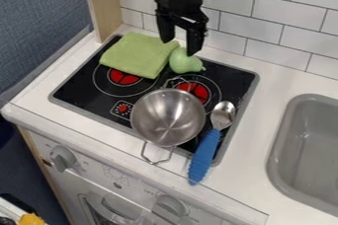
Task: Move the pear to the bottom left of the burner
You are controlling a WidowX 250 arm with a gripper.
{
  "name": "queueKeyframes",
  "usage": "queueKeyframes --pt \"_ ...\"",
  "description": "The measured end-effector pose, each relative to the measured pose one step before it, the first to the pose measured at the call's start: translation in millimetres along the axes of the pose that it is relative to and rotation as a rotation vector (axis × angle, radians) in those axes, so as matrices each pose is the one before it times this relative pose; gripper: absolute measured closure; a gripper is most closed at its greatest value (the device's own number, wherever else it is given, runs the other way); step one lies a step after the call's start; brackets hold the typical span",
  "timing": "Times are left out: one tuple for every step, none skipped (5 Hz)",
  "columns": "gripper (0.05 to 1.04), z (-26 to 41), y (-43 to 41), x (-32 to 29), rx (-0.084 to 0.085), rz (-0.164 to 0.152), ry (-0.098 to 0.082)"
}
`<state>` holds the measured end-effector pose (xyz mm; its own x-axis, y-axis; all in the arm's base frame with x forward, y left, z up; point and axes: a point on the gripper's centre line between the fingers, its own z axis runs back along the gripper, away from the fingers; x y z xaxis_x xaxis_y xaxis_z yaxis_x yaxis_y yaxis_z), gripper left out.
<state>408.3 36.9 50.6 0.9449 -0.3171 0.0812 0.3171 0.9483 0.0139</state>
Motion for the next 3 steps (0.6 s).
queueKeyframes --pt "0.083 -17.63 -6.0 3.61 -0.0129 -0.0513 0.0672" --pt "0.083 -6.65 0.94 1.92 -0.014 0.0015 0.029" --pt "0.129 -12.17 -1.87 -5.56 -0.0239 0.003 0.06"
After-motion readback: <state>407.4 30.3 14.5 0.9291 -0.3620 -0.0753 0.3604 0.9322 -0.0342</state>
